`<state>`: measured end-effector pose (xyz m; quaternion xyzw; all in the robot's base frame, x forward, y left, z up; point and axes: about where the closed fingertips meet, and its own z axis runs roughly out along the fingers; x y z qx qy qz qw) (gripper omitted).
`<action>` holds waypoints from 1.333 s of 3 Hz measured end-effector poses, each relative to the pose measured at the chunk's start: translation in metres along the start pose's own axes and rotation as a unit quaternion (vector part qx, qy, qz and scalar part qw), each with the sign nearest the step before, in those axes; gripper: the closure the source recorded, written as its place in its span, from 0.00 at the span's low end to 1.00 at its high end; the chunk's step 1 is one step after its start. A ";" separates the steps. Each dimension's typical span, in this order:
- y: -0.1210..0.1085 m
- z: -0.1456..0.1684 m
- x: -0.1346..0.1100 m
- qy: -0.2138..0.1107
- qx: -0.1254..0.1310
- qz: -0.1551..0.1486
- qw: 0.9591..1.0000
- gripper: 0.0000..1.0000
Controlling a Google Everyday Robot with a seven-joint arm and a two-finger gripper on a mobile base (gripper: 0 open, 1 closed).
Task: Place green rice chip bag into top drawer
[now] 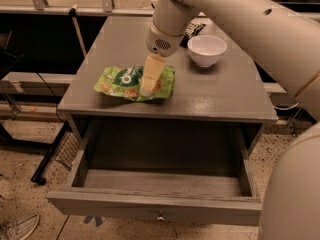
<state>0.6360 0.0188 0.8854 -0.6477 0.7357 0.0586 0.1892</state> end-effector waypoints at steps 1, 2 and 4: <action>-0.005 0.012 0.000 -0.001 -0.007 0.002 1.000 0.18; -0.009 0.027 -0.001 -0.010 -0.019 0.005 1.000 0.48; -0.011 0.031 -0.004 -0.024 -0.028 0.003 0.999 0.94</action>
Offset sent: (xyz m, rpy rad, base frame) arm 0.0192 0.0090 -0.0290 0.0317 0.0466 0.0024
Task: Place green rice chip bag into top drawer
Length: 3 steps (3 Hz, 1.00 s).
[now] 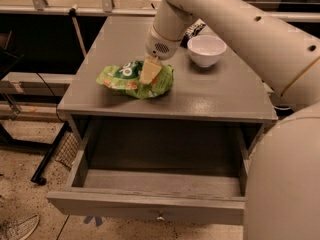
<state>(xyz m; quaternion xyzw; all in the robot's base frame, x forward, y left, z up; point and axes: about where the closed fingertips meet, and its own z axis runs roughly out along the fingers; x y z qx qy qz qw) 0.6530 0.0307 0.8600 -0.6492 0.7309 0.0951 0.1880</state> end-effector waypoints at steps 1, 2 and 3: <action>0.000 -0.004 -0.002 0.000 0.000 0.000 1.000 1.00; 0.000 -0.004 -0.002 0.000 0.000 0.000 1.000 1.00; 0.000 -0.004 -0.002 0.000 0.000 0.000 1.000 1.00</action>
Offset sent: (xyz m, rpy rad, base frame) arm -0.0905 -0.0314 0.1032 -0.0049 -0.1541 0.0489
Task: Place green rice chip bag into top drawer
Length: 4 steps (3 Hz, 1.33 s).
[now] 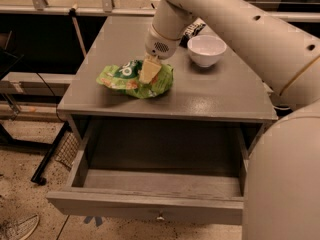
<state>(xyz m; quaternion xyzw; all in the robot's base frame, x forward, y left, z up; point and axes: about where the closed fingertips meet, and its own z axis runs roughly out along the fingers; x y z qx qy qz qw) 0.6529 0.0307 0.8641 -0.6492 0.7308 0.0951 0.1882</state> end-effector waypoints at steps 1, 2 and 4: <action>0.002 -0.003 0.000 -0.001 0.003 -0.002 1.000 1.00; 0.021 -0.040 -0.002 -0.006 0.031 -0.022 0.999 1.00; 0.046 -0.090 -0.005 -0.010 0.068 -0.043 0.997 1.00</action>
Offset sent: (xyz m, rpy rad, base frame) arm -0.0862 -0.0369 0.1209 0.0015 -0.2476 0.0458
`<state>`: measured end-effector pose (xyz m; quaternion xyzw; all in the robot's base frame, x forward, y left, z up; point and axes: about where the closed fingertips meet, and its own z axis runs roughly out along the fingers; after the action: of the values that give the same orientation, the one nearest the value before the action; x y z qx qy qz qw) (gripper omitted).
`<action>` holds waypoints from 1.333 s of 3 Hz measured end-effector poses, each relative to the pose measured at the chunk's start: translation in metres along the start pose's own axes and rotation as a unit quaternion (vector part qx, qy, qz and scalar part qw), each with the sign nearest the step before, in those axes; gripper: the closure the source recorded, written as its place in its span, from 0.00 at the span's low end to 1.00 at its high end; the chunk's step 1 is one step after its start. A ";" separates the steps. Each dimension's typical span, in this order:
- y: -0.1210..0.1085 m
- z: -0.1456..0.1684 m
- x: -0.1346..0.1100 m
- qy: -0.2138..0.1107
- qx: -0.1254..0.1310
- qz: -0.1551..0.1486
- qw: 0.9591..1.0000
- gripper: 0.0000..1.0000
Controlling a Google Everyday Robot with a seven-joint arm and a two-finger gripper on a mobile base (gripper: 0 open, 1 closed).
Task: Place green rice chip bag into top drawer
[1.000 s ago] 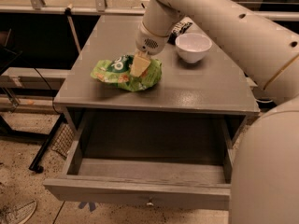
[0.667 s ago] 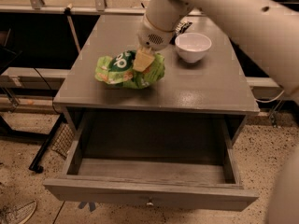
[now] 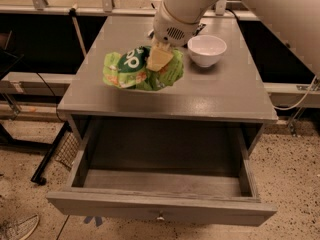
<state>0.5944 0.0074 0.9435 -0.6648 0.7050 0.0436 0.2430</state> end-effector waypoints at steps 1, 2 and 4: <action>0.017 -0.006 0.001 0.004 0.001 -0.002 1.000 1.00; 0.068 -0.008 -0.005 0.015 -0.028 -0.035 0.999 1.00; 0.132 0.022 -0.018 -0.027 -0.156 -0.144 0.977 1.00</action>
Offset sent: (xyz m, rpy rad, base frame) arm -0.1091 0.0138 -0.0189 -0.0956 0.0521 0.1276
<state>0.4739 0.0475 0.8971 -0.7873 0.5799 0.1355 0.1594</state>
